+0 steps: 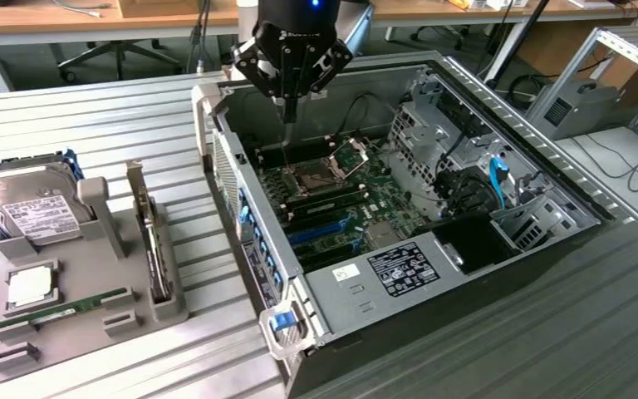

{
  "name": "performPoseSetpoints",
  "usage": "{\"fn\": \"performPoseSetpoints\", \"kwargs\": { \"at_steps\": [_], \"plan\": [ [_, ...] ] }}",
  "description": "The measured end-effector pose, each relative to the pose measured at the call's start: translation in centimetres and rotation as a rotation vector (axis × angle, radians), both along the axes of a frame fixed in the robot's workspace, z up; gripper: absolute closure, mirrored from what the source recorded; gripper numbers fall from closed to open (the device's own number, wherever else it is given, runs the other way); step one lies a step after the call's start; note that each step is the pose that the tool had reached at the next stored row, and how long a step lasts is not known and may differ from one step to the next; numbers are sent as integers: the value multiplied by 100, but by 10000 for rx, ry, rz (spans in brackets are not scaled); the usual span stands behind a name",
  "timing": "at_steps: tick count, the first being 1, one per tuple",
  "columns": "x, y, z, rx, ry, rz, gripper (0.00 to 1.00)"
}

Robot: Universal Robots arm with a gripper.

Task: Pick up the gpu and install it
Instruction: 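Reach for the gpu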

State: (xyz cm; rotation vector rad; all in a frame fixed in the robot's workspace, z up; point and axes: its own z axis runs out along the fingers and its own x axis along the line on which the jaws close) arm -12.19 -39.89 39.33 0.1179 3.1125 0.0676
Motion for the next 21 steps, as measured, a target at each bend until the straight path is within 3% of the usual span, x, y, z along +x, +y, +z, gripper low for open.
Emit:
{"fn": "performPoseSetpoints", "kwargs": {
  "at_steps": [9,21],
  "plan": [
    [-53,0,0,0,0,0,89],
    [-310,0,0,0,0,-1,89]
  ]
}}
